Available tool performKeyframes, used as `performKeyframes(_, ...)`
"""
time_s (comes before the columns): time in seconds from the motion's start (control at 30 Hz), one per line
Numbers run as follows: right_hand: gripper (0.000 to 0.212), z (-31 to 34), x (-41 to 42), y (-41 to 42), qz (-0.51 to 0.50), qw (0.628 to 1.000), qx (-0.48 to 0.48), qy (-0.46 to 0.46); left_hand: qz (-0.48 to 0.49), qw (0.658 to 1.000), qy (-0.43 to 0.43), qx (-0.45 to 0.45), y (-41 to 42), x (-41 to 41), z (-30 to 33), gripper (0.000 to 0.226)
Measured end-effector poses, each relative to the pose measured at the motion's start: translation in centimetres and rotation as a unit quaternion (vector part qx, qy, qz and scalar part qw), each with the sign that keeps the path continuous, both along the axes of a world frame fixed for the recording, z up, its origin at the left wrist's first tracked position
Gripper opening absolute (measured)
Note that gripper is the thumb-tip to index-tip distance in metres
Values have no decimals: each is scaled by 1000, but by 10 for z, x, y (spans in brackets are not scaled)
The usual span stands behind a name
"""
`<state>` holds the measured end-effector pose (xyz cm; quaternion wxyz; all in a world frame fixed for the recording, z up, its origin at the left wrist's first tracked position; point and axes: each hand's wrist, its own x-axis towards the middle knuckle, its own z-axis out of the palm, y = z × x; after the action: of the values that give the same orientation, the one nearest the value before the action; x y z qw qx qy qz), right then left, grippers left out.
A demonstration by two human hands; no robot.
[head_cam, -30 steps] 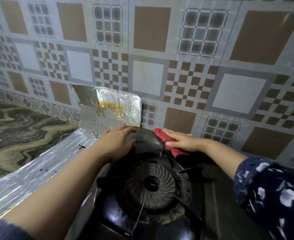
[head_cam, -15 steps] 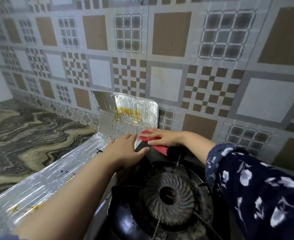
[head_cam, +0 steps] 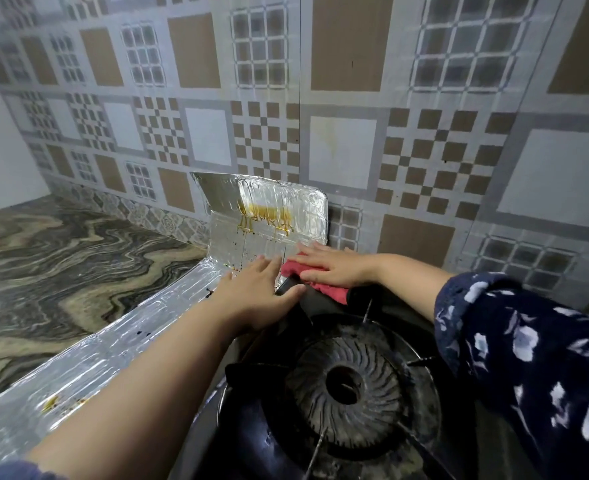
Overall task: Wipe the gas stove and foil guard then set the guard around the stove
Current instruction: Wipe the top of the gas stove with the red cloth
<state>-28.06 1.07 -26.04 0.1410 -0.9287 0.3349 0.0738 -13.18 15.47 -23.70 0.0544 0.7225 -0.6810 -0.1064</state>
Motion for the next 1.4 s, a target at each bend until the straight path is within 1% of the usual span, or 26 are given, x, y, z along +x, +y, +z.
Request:
performKeyframes(0.07,51,-2,0,2,9,1000,0,5,1,1000,-5,0,2,-4,1,77)
performKeyframes(0.13,48,-1,-3,5,39,999,27,-9,-1,1000,-6,1,3,-7,1,77)
performKeyframes(0.23,43,6,-16,7,74,988,117,-63,-6,1000,-7,4,4,-10,2,78)
performKeyframes(0.3,41,5,-27,6,64,982,149,-99,-11,1000,-16,2,3,-13,1,77)
performKeyframes(0.43,39,4,-46,19,-1,980,148,-129,-50,998,-48,3,7,-31,4,64)
performKeyframes(0.57,40,9,-72,42,-104,984,89,-111,-90,993,-70,-3,21,-53,12,57)
performKeyframes(0.63,42,9,-92,56,-170,978,68,-100,-104,992,-69,-7,32,-59,15,57)
performKeyframes(0.77,44,4,-134,97,-275,961,5,-40,-128,990,-55,-22,58,-60,23,57)
performKeyframes(0.83,44,1,-147,122,-301,953,-14,-25,-134,989,-50,-26,70,-58,25,57)
performKeyframes(1.0,46,3,-160,182,-361,932,-27,-20,-152,987,-43,-39,97,-57,22,54)
performKeyframes(1.13,48,1,-147,241,-420,906,-45,-15,-191,979,-34,-59,121,-59,17,50)
performKeyframes(1.23,49,-5,-130,287,-451,890,-56,-20,-212,976,-13,-49,143,-64,10,49)
performKeyframes(1.4,54,-10,-109,343,-472,879,-65,-24,-249,968,13,-30,181,-67,9,50)
